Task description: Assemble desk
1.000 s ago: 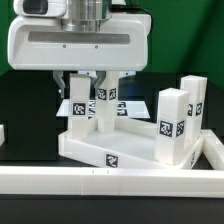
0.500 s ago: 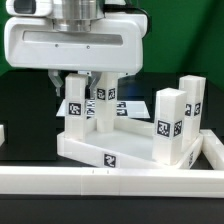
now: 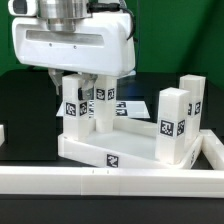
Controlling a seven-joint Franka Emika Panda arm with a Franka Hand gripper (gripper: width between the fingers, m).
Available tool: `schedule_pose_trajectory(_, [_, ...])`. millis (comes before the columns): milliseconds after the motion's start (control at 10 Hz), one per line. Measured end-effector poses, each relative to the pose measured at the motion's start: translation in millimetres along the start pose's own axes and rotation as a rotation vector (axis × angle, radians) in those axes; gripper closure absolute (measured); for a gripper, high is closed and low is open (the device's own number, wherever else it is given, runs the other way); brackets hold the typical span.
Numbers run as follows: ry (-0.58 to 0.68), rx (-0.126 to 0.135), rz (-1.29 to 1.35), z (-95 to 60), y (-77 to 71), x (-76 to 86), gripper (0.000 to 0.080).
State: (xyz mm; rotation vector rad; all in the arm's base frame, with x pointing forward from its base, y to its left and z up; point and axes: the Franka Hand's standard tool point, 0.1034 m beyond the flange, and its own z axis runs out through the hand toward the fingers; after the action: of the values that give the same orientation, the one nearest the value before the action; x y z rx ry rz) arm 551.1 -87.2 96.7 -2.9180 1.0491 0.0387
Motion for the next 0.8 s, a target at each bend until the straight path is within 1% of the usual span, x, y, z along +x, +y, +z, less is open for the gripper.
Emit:
schedule_pose_trajectory(400, [0.004,0.002,0.27,-0.4,-0.3,0.8,0.0509])
schedule_pose_trajectory(600, [0.024,0.045,0.482,0.3,0.3,2.2,0.0509])
schedule_pose_trajectory(800, [0.03,0.064,0.637,0.2,0.2,3.0,0.0509])
